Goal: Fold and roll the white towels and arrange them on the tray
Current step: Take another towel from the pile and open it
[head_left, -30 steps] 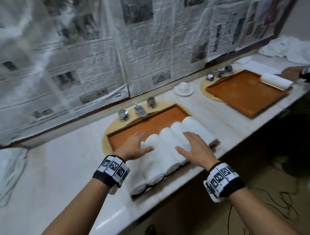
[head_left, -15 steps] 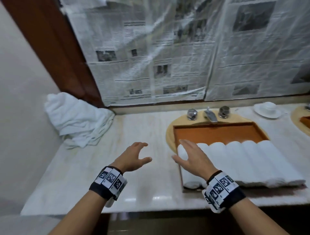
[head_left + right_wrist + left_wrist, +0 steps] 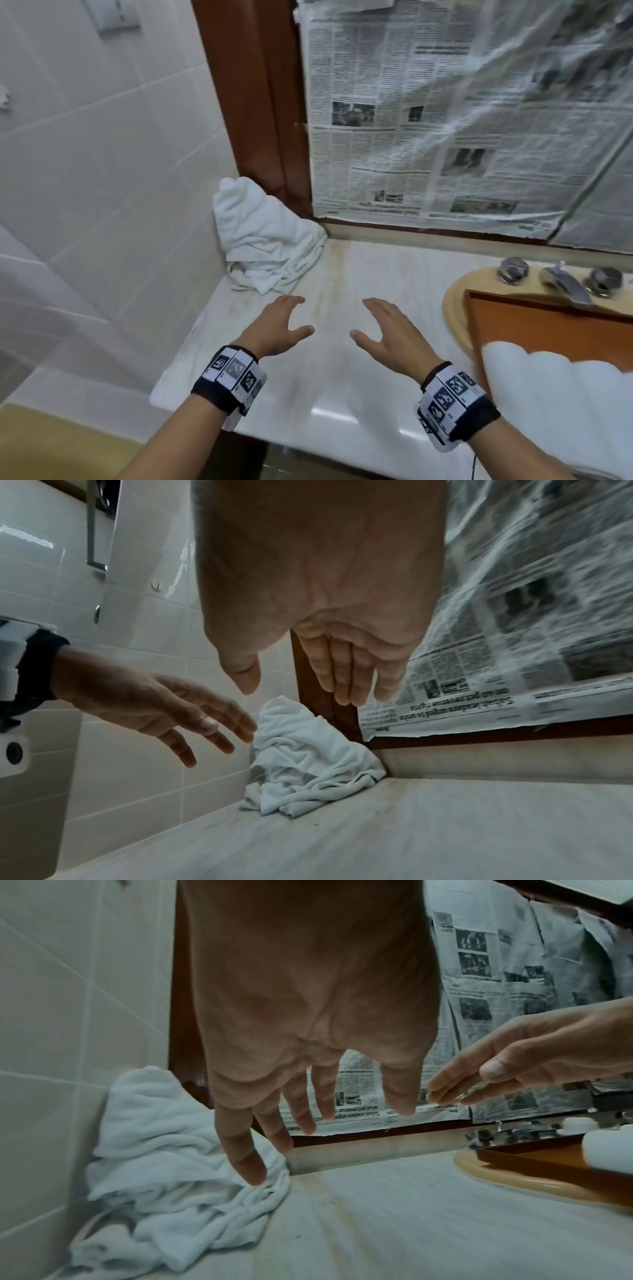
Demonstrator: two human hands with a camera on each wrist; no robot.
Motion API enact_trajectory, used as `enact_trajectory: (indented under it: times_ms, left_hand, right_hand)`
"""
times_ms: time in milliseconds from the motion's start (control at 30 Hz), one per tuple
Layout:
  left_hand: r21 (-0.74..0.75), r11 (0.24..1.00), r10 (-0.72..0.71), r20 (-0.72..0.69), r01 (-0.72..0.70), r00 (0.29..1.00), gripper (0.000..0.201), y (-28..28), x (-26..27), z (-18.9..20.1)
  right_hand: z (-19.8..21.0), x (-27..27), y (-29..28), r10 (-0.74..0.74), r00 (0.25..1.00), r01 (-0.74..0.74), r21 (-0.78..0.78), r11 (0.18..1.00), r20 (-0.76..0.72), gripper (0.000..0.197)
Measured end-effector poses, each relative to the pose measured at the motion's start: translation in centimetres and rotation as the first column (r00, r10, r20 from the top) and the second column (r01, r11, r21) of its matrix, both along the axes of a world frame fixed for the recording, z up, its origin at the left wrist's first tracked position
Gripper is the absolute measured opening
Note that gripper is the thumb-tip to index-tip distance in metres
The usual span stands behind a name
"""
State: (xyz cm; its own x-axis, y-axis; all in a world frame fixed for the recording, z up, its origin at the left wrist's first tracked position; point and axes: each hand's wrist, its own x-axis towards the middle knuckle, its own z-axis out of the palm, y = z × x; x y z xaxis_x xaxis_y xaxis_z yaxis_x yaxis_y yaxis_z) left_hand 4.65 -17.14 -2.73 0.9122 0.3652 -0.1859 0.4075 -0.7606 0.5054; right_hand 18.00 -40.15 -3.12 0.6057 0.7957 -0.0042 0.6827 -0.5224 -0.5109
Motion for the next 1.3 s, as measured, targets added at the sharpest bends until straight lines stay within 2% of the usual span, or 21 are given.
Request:
enact_trajectory:
  times_ms: [300,500,600,700,800,900,1033,1167,1233,1300]
  left_hand:
    - [0.017,0.999,0.038,0.036,-0.038,0.999,0.072,14.6,-0.3,-1.9]
    - [-0.001,0.994,0.110,0.089,-0.110,0.990,0.075,21.2,1.1,-3.7]
    - [0.009,0.983,0.182,0.105,-0.184,0.978,0.076,22.8,2.6,-4.9]
    - [0.006,0.961,0.270,0.190,-0.276,0.944,0.070,24.0,4.5,-6.2]
    - [-0.100,0.937,0.349,0.252,-0.334,0.903,0.067,25.4,6.3,-7.6]
    - [-0.165,0.914,0.405,0.350,-0.371,0.845,0.048,26.3,7.3,-7.9]
    - [-0.184,0.898,0.440,0.386,-0.400,0.811,0.027,26.6,7.4,-7.7]
    - [-0.156,0.910,0.414,0.273,-0.384,0.869,0.045,26.2,7.6,-7.0]
    - [-0.182,0.904,0.421,0.233,-0.385,0.877,0.048,25.9,7.8,-6.7]
    - [-0.212,0.894,0.441,0.246,-0.396,0.863,0.045,25.7,7.8,-6.5]
  right_hand:
    - [-1.8,0.2,15.7,-0.018,1.000,0.018,-0.014,1.000,0.012,0.073]
    - [-3.3,1.1,23.5,0.005,0.999,-0.004,-0.010,1.000,0.037,0.071]
    - [-4.3,2.2,27.1,0.029,0.997,-0.030,0.005,1.000,0.072,0.067]
    - [-5.3,3.3,30.5,0.035,0.994,-0.037,0.019,0.999,0.106,0.064]
    - [-6.5,4.1,33.5,0.062,0.988,-0.065,0.019,0.998,0.142,0.063]
    - [-7.5,4.4,35.7,0.056,0.984,-0.066,0.056,0.996,0.169,0.060]
    - [-7.8,4.3,37.3,-0.009,0.985,-0.001,0.056,0.998,0.170,0.051]
    - [-7.8,4.4,37.7,-0.049,0.979,0.051,-0.004,0.999,0.198,0.022]
    - [-7.8,4.6,37.3,-0.047,0.985,0.052,-0.022,0.998,0.167,0.016]
    - [-7.5,4.7,36.8,-0.057,0.991,0.055,0.025,0.998,0.124,0.014]
